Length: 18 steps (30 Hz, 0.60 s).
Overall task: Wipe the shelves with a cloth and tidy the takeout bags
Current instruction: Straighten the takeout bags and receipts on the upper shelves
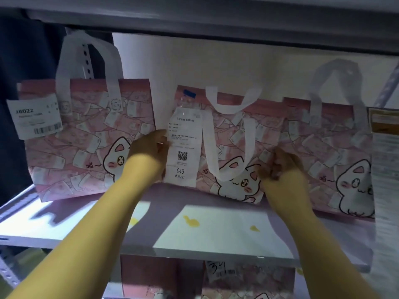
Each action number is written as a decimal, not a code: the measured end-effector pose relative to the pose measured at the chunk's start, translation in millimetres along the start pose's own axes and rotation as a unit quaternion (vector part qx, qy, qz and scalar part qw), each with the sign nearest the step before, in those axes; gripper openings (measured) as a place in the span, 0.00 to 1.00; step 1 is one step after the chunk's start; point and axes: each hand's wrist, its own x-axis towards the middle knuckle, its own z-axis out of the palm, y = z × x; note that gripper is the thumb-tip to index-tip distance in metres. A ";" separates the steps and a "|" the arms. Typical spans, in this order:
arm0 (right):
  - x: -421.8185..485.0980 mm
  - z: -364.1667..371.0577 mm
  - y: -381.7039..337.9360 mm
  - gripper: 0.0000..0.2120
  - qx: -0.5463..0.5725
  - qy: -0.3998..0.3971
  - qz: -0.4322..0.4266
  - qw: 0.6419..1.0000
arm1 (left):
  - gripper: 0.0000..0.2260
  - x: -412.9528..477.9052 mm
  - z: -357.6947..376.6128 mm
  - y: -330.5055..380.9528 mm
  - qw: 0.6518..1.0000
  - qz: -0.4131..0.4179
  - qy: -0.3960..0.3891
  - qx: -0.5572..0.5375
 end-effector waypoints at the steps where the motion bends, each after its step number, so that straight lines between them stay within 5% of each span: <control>1: -0.3 -1.1 -0.8 0.20 0.002 -0.007 0.005 1.000 | 0.14 -0.6 -0.1 -0.4 1.000 0.001 -0.001 0.000; 6: -4.5 -15.7 -9.9 0.07 0.031 0.012 -0.017 0.999 | 0.15 -9.9 -5.9 4.1 0.999 0.002 0.028 -0.034; 9: -15.3 -26.9 -9.9 0.10 0.054 0.038 0.011 0.998 | 0.13 -20.5 -10.7 13.0 0.998 0.034 0.037 -0.044; 18: -59.9 -69.8 -9.7 0.06 0.061 0.030 0.070 0.995 | 0.08 -60.8 -6.5 48.6 0.985 0.089 -0.078 -0.124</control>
